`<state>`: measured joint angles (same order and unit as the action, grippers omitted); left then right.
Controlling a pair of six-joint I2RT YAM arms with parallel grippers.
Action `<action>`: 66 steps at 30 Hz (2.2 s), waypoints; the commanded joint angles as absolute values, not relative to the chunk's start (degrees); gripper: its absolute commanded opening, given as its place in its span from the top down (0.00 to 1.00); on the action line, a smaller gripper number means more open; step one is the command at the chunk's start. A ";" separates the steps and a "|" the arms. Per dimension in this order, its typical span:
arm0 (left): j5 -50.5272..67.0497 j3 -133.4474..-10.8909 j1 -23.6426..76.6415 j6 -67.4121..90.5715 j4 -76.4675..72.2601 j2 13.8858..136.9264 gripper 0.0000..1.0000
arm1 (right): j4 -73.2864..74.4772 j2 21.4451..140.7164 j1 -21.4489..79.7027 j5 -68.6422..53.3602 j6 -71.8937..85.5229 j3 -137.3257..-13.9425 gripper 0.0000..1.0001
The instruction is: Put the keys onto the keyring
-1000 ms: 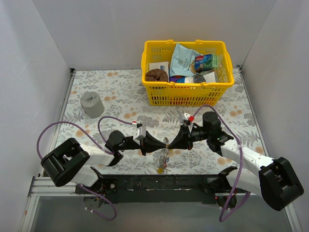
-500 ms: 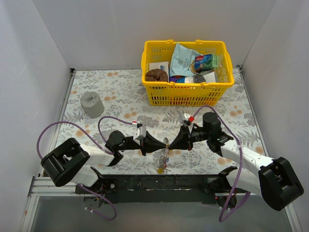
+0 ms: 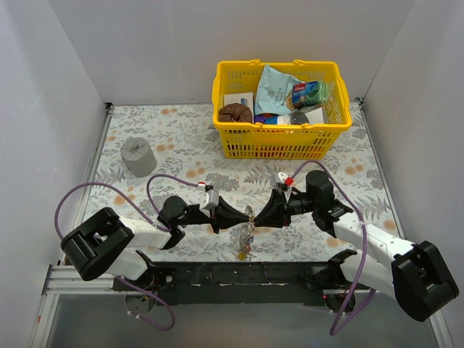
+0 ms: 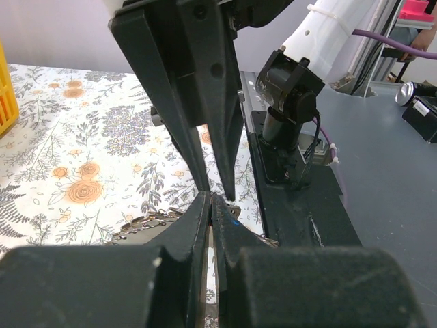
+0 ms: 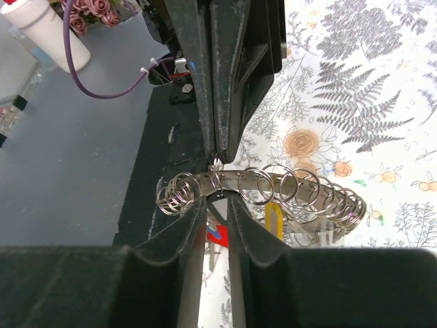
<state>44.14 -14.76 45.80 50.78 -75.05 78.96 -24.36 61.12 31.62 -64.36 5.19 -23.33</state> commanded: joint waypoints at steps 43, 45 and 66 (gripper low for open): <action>44.74 -16.52 45.44 50.45 -83.41 76.03 1.00 | -32.52 62.49 32.96 -65.30 9.14 -24.44 0.94; 44.74 -16.43 45.35 50.27 -83.23 75.76 1.00 | -32.43 62.58 32.96 -65.30 8.70 -24.08 0.97; 44.82 -15.82 45.44 50.19 -83.94 73.83 1.00 | -33.40 66.71 32.96 -66.09 7.38 -21.89 0.99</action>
<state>44.86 -14.74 45.54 50.54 -73.25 76.90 -32.40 65.76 32.71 -65.36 8.78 -23.11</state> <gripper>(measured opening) 0.018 0.023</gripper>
